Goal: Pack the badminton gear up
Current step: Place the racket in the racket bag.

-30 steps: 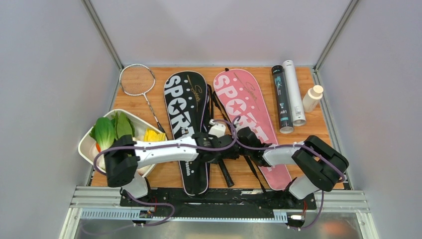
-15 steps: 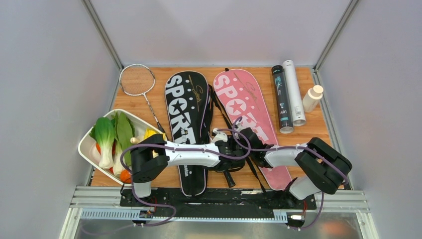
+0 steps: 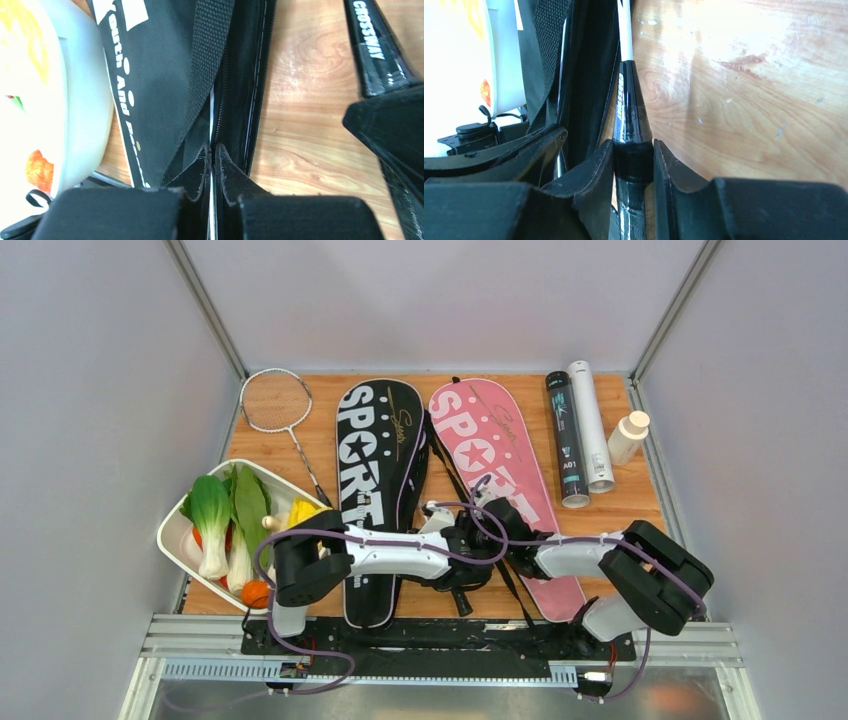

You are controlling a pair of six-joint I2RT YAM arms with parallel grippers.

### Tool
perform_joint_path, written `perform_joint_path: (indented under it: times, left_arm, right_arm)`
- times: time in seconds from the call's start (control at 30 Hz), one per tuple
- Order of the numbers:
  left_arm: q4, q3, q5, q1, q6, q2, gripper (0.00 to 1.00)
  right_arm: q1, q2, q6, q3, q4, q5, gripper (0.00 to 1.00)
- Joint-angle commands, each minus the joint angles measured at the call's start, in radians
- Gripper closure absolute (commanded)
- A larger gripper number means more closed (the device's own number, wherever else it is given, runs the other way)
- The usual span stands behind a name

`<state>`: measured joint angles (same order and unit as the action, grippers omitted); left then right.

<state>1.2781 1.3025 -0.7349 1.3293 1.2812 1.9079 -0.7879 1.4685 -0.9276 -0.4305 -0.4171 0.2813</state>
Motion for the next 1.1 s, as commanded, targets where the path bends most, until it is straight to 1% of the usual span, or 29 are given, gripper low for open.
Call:
perform_joint_path:
  times: [0.0,0.03,0.1,0.2,0.27,0.3,0.33,0.37,0.4,0.43,0.47,0.5,0.53,0.57,0.63,0.73,0.8,0.83,0.93,1.03,1.07]
  left_arm:
    - [0.033,-0.004,-0.036,0.005,0.008,-0.028,0.99]
    - [0.035,-0.002,-0.035,0.005,0.009,-0.043,1.0]
    - [0.034,0.003,-0.028,0.005,0.017,-0.079,1.0]
    - [-0.02,-0.034,-0.018,0.005,0.028,-0.166,1.0]
    - [-0.078,-0.076,0.0,0.003,0.025,-0.281,1.0]
    - [-0.099,-0.092,0.005,0.001,0.025,-0.311,1.0]
    - [-0.158,-0.124,0.02,-0.002,0.018,-0.377,1.0]
    - [-0.189,-0.146,0.031,-0.01,0.013,-0.41,1.0]
    - [-0.261,-0.192,0.053,-0.015,0.005,-0.481,1.0]
    - [-0.303,-0.216,0.066,-0.026,0.001,-0.517,1.0]
    - [-0.388,-0.271,0.098,-0.032,-0.008,-0.579,1.0]
    - [-0.426,-0.297,0.115,-0.044,-0.009,-0.61,1.0]
    - [-0.49,-0.35,0.144,-0.05,-0.004,-0.663,1.0]
    - [-0.512,-0.372,0.153,-0.056,0.009,-0.682,1.0]
    - [-0.543,-0.415,0.169,-0.057,0.02,-0.721,1.0]
    - [-0.574,-0.454,0.202,-0.058,0.018,-0.743,1.0]
    - [-0.601,-0.481,0.213,-0.058,0.019,-0.75,1.0]
    - [-0.607,-0.492,0.215,-0.058,0.02,-0.751,1.0]
    - [-0.597,-0.498,0.205,-0.058,0.02,-0.75,1.0]
    - [-0.584,-0.502,0.194,-0.058,0.021,-0.754,1.0]
    - [-0.584,-0.503,0.189,-0.058,0.021,-0.76,1.0]
  right_arm:
    - [-0.001,-0.072,-0.057,0.013,-0.086,-0.046,0.94]
    - [-0.001,-0.077,-0.067,0.018,-0.093,-0.05,0.95]
    - [-0.001,-0.088,-0.091,0.023,-0.116,-0.062,1.0]
    - [-0.004,-0.135,-0.131,0.041,-0.143,-0.104,1.0]
    - [-0.022,-0.193,-0.13,0.047,-0.123,-0.164,1.0]
    - [-0.041,-0.226,-0.128,0.048,-0.104,-0.201,1.0]
    - [-0.065,-0.258,-0.131,0.054,-0.087,-0.25,1.0]
    - [-0.115,-0.292,-0.143,0.066,-0.08,-0.313,1.0]
    - [-0.16,-0.321,-0.157,0.079,-0.077,-0.379,1.0]
    - [-0.206,-0.345,-0.176,0.088,-0.075,-0.441,1.0]
    - [-0.253,-0.361,-0.187,0.092,-0.074,-0.518,1.0]
    - [-0.298,-0.366,-0.194,0.089,-0.068,-0.59,1.0]
    - [-0.334,-0.356,-0.198,0.08,-0.065,-0.654,1.0]
    - [-0.357,-0.334,-0.205,0.071,-0.071,-0.698,1.0]
    - [-0.372,-0.268,-0.227,0.053,-0.101,-0.736,1.0]
    - [-0.38,-0.14,-0.242,0.023,-0.2,-0.717,1.0]
    - [-0.395,-0.062,-0.239,-0.022,-0.211,-0.691,1.0]
    - [-0.405,-0.035,-0.234,-0.041,-0.212,-0.67,0.98]
    - [-0.428,-0.002,-0.195,-0.054,-0.224,-0.596,0.82]
    - [-0.433,-0.05,-0.154,-0.006,-0.19,-0.544,0.68]
    - [-0.431,-0.076,-0.127,0.013,-0.186,-0.52,0.61]
